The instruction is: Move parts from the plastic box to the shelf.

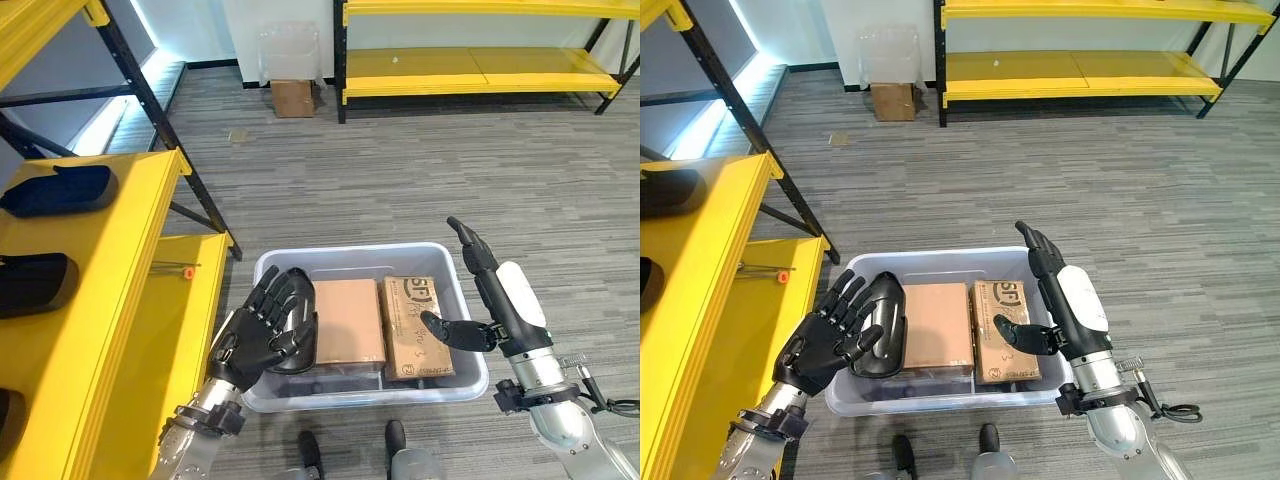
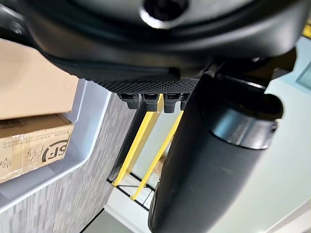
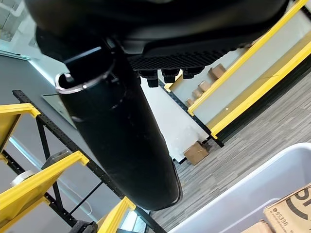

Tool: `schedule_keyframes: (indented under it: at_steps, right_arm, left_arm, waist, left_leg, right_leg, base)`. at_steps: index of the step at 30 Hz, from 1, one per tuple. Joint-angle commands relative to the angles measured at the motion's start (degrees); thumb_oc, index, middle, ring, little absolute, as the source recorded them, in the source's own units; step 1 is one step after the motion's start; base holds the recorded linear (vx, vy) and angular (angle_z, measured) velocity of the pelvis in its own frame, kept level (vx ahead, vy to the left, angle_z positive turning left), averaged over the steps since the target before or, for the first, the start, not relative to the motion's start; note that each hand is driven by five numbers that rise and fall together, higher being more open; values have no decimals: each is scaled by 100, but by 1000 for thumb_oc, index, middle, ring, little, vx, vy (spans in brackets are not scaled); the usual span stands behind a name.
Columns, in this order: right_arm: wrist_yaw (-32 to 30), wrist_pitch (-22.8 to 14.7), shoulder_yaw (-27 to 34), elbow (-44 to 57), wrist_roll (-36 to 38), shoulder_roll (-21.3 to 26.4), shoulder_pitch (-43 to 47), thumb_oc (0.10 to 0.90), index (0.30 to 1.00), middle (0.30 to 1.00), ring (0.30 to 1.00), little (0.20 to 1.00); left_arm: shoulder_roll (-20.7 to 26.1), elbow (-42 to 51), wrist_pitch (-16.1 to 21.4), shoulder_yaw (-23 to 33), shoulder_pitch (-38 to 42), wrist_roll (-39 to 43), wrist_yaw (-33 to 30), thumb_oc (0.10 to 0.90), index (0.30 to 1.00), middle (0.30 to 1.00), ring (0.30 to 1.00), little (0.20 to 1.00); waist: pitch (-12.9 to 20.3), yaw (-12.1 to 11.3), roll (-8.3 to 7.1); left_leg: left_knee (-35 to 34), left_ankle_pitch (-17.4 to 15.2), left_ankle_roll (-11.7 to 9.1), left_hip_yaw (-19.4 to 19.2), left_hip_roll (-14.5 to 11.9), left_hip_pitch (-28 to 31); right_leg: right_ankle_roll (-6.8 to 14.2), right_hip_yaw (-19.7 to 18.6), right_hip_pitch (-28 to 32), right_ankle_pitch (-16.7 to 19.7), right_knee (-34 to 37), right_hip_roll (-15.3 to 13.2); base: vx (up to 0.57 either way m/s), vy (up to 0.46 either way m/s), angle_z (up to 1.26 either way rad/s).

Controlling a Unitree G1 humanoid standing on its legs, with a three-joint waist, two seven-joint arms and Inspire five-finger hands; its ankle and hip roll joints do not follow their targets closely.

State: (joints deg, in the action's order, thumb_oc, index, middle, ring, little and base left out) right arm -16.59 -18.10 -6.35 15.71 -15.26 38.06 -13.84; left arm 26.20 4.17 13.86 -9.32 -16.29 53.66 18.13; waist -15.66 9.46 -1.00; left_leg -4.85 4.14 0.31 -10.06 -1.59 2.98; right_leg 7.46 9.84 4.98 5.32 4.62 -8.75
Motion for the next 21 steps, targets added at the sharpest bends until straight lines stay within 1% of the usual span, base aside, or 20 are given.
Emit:
schedule_keyframes:
  at_steps: [1, 4, 6, 8, 9, 11, 12, 13, 14, 15, 17, 19, 21]
  right_arm:
    - [-199, -448, 127, 490, -66, 230, 467, 900, 1000, 1000, 1000, 1000]
    - [-200, -553, 119, 479, -223, 248, 485, 900, 1000, 1000, 1000, 1000]
    - [-151, -780, 63, 531, -497, 419, 664, 900, 1000, 1000, 1000, 1000]
    - [-142, -838, 23, 531, -594, 461, 768, 900, 1000, 1000, 1000, 1000]
    - [-197, -912, -46, 534, -812, 594, 1008, 900, 1000, 1000, 1000, 1000]
    - [-259, -1001, -103, 547, -1028, 717, 1231, 900, 1000, 1000, 1000, 1000]
    - [-267, -1060, -143, 551, -1262, 826, 1467, 900, 1000, 1000, 1000, 1000]
    - [-266, -1077, -187, 539, -1377, 867, 1589, 900, 1000, 1000, 1000, 1000]
    - [-261, -1120, -264, 532, -1517, 1021, 1867, 900, 1000, 1000, 1000, 1000]
    - [-254, -1132, -278, 527, -1518, 1033, 1897, 900, 1000, 1000, 1000, 1000]
    - [-288, -1189, -306, 530, -1589, 1156, 2069, 900, 1000, 1000, 1000, 1000]
    - [-185, -1182, -306, 448, -1455, 1282, 2264, 900, 1000, 1000, 1000, 1000]
    - [-153, -1179, -389, 272, -1592, 1396, 2550, 900, 1000, 1000, 1000, 1000]
  left_arm:
    - [182, 609, 488, 286, 356, 115, 122, 900, 1000, 1000, 1000, 1000]
    - [186, 616, 461, 293, 355, 103, 107, 900, 1000, 1000, 1000, 1000]
    - [228, 641, 403, 278, 369, 116, 12, 900, 1000, 1000, 1000, 1000]
    - [228, 635, 390, 269, 383, 99, -6, 900, 1000, 1000, 1000, 1000]
    - [238, 638, 318, 273, 410, 81, -15, 900, 1000, 1000, 1000, 1000]
    - [250, 648, 262, 285, 408, 68, -14, 900, 1000, 1000, 1000, 1000]
    - [253, 642, 242, 292, 405, 38, 6, 900, 1000, 1000, 1000, 1000]
    - [252, 647, 234, 286, 407, 27, -14, 900, 1000, 1000, 1000, 1000]
    - [274, 639, 188, 294, 431, 7, 21, 900, 1000, 1000, 1000, 1000]
    - [273, 641, 181, 298, 435, -2, 17, 900, 1000, 1000, 1000, 1000]
    - [307, 633, 136, 287, 460, -26, 70, 900, 1000, 1000, 1000, 1000]
    - [340, 616, 117, 270, 484, -32, 212, 900, 1000, 1000, 1000, 1000]
    - [366, 657, 42, 263, 508, 40, 275, 900, 1000, 1000, 1000, 1000]
  waist:
    - [332, -133, 53]
    - [338, -137, 51]
    - [352, -215, 38]
    - [355, -246, 34]
    - [365, -337, 34]
    - [366, -416, 32]
    - [365, -511, 27]
    - [360, -551, 23]
    - [353, -667, 12]
    - [350, -671, 12]
    - [328, -754, 12]
    - [279, -830, 29]
    - [223, -911, 55]
  left_leg:
    - [-15, -768, 62, -126, -210, 516]
    - [-15, -770, 67, -110, -208, 518]
    - [-15, -760, 70, -33, -212, 492]
    - [-15, -755, 65, 8, -217, 478]
    - [-15, -727, 52, 96, -227, 428]
    - [-15, -712, 48, 165, -232, 406]
    - [-5, -701, 35, 229, -236, 367]
    - [4, -698, 28, 253, -237, 349]
    - [23, -682, 13, 302, -245, 292]
    - [26, -681, 11, 308, -246, 284]
    - [72, -657, -8, 354, -260, 191]
    - [181, -648, -23, 432, -273, 68]
    - [305, -650, -46, 522, -279, -79]
  right_leg:
    - [372, 23, -634, -508, -949, -192]
    - [367, 8, -614, -524, -948, -181]
    - [349, -3, -572, -581, -968, -168]
    - [336, -3, -548, -608, -969, -158]
    - [312, 8, -499, -665, -978, -142]
    - [287, 37, -468, -717, -1009, -132]
    - [268, 71, -447, -756, -1027, -136]
    - [262, 96, -436, -772, -1033, -143]
    - [248, 154, -421, -815, -1065, -159]
    - [246, 160, -424, -823, -1075, -161]
    - [223, 178, -465, -900, -1190, -161]
    - [161, 198, -529, -995, -1343, -145]
    - [106, 221, -602, -1093, -1489, -140]
  base:
    - [0, 0, 0]
    - [1, -3, 1]
    - [2, -22, 5]
    - [5, -25, 11]
    - [8, -29, 10]
    - [12, -29, 22]
    - [11, -33, 31]
    - [2, -60, 30]
    - [-2, -48, 17]
    - [-9, -54, 25]
    - [-20, -47, 28]
    - [-38, -55, 29]
    - [-72, -67, 26]
